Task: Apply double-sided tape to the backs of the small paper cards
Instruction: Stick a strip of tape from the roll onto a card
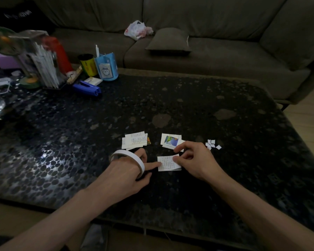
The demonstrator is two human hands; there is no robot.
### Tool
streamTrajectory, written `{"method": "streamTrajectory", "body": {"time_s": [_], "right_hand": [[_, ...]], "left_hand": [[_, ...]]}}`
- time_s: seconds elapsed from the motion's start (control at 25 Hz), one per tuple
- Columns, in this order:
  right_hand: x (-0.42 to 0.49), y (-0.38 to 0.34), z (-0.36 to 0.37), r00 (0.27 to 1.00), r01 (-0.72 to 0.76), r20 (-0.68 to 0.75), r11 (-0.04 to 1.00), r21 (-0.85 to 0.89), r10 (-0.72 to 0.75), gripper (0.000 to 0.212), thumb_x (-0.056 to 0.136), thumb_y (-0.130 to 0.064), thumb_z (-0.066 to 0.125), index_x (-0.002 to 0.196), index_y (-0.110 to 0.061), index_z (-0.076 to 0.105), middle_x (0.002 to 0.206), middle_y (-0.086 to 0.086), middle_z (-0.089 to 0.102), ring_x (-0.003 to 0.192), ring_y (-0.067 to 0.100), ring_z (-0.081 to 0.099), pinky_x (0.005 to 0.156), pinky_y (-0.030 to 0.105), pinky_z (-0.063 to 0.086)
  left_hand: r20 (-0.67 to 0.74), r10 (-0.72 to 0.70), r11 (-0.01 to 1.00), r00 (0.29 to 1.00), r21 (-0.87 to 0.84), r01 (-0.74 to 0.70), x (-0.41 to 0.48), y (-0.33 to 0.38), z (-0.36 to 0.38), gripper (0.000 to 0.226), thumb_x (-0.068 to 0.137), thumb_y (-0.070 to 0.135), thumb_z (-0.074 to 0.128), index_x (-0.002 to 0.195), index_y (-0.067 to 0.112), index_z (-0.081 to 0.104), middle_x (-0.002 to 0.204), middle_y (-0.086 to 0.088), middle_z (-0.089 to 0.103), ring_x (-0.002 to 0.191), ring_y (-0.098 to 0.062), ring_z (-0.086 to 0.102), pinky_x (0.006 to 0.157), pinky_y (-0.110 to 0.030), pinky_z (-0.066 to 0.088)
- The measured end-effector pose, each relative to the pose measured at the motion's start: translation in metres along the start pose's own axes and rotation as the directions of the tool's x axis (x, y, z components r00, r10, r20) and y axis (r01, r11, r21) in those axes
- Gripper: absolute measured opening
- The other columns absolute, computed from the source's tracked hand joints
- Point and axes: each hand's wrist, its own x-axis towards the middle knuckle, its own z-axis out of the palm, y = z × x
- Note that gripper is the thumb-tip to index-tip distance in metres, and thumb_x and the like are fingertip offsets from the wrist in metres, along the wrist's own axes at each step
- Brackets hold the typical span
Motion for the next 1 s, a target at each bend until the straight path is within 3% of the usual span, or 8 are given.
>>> {"method": "streamTrajectory", "body": {"time_s": [0.16, 0.28, 0.44, 0.6, 0.84, 0.92, 1.0], "right_hand": [[0.000, -0.001, -0.002, 1.000, -0.004, 0.009, 1.000, -0.004, 0.004, 0.021, 0.092, -0.027, 0.079, 0.100, -0.039, 0.064, 0.081, -0.009, 0.076, 0.081, 0.000, 0.073, 0.082, 0.025, 0.059], [-0.001, 0.000, 0.001, 1.000, 0.000, -0.018, 0.999, -0.045, -0.001, 0.023, 0.088, -0.031, 0.083, 0.104, -0.035, 0.067, 0.081, -0.008, 0.075, 0.083, 0.002, 0.072, 0.086, 0.030, 0.060], [-0.006, 0.001, 0.016, 0.985, 0.060, -0.142, 0.974, -0.220, -0.093, 0.038, 0.079, -0.051, 0.086, 0.104, -0.039, 0.061, 0.072, -0.013, 0.064, 0.071, 0.000, 0.061, 0.066, 0.023, 0.047], [-0.005, -0.002, 0.026, 0.971, 0.036, -0.216, 0.959, -0.282, -0.100, 0.045, 0.077, -0.065, 0.080, 0.104, -0.044, 0.050, 0.074, -0.014, 0.057, 0.078, 0.004, 0.057, 0.071, 0.032, 0.051], [-0.003, 0.000, 0.013, 0.983, -0.027, -0.184, 0.983, -0.182, -0.007, 0.047, 0.083, -0.041, 0.086, 0.112, -0.039, 0.050, 0.078, -0.006, 0.064, 0.072, 0.005, 0.063, 0.073, 0.032, 0.059], [-0.005, 0.002, 0.006, 0.986, -0.032, -0.168, 0.988, -0.153, 0.006, 0.044, 0.085, -0.035, 0.085, 0.113, -0.037, 0.052, 0.079, -0.005, 0.065, 0.073, 0.005, 0.064, 0.071, 0.028, 0.056], [-0.006, 0.002, 0.004, 0.989, -0.023, -0.146, 0.989, -0.144, 0.002, 0.039, 0.088, -0.031, 0.083, 0.114, -0.035, 0.055, 0.080, -0.005, 0.065, 0.073, 0.005, 0.064, 0.068, 0.024, 0.053]], "left_hand": [[-0.016, 0.017, 1.000, 1.000, 0.020, -0.016, -0.001, -0.001, 0.001, 0.045, 0.103, 0.048, 0.046, 0.147, 0.055, 0.047, 0.119, 0.012, 0.046, 0.061, 0.004, 0.029, 0.054, -0.014, 0.021], [-0.025, 0.034, 0.999, 0.999, 0.037, -0.033, 0.000, -0.002, 0.002, 0.045, 0.102, 0.046, 0.048, 0.146, 0.053, 0.050, 0.116, 0.010, 0.048, 0.062, -0.002, 0.029, 0.057, -0.021, 0.030], [-0.031, 0.045, 0.997, 0.999, 0.058, -0.043, 0.001, -0.001, 0.002, 0.043, 0.101, 0.044, 0.051, 0.143, 0.051, 0.054, 0.114, 0.008, 0.051, 0.065, -0.006, 0.032, 0.056, -0.026, 0.035], [-0.051, 0.051, 0.998, 0.997, 0.041, -0.049, 0.003, -0.002, 0.005, 0.042, 0.099, 0.044, 0.052, 0.140, 0.050, 0.057, 0.113, 0.007, 0.052, 0.070, -0.007, 0.036, 0.057, -0.029, 0.038], [-0.067, 0.025, 1.000, 0.997, -0.007, -0.025, 0.006, -0.005, 0.007, 0.040, 0.099, 0.045, 0.052, 0.138, 0.055, 0.057, 0.112, 0.011, 0.050, 0.073, -0.003, 0.041, 0.059, -0.025, 0.042], [-0.085, 0.009, 0.999, 0.996, -0.048, -0.013, 0.007, -0.004, 0.007, 0.037, 0.099, 0.046, 0.054, 0.134, 0.054, 0.062, 0.109, 0.014, 0.051, 0.071, -0.003, 0.043, 0.059, -0.019, 0.035], [-0.117, -0.034, 0.992, 0.992, -0.126, 0.020, 0.009, 0.000, 0.006, 0.031, 0.098, 0.050, 0.055, 0.126, 0.051, 0.068, 0.106, 0.018, 0.052, 0.072, -0.003, 0.049, 0.060, -0.018, 0.040]]}}
